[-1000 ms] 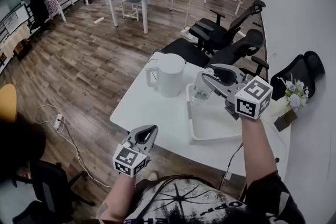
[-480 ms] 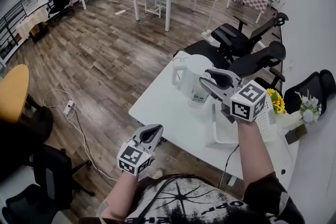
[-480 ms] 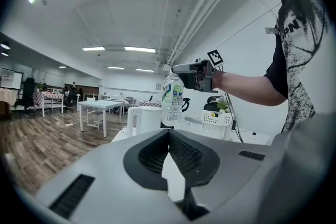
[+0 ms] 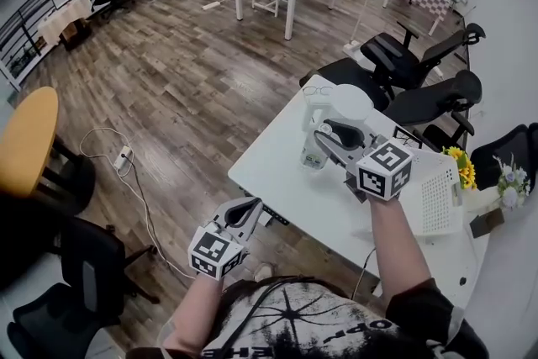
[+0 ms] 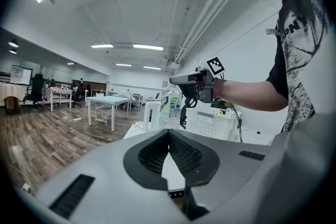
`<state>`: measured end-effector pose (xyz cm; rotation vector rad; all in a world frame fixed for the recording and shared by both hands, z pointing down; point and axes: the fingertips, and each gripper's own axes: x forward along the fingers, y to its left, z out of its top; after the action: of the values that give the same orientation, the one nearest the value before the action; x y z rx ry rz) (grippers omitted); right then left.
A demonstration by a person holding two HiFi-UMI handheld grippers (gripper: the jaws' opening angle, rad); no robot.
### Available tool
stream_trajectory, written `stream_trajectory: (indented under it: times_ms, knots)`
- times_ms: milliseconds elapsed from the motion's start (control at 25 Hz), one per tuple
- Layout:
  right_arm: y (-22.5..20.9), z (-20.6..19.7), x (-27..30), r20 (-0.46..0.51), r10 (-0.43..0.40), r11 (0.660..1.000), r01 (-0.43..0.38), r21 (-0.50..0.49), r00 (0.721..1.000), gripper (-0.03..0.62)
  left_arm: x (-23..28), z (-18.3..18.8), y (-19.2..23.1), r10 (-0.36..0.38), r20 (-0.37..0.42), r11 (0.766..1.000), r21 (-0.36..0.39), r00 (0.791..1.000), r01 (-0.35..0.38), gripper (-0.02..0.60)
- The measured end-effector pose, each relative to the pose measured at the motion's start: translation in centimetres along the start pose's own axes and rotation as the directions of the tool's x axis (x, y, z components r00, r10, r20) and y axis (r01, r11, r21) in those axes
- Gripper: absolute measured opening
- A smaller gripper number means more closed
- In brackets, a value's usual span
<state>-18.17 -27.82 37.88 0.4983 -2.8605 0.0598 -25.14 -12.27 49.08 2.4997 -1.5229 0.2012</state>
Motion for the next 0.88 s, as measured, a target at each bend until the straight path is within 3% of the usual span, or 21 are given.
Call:
stream_trajectory:
  times_ms: [880]
  knots:
    - [-0.3,-10.7,7.6,-0.062,-0.055,0.997,0.058,0.044,0.997,0.141,0.8,-3.9,5.6,-0.030,-0.079,0.998,-0.064,0.996,0.025,0.010]
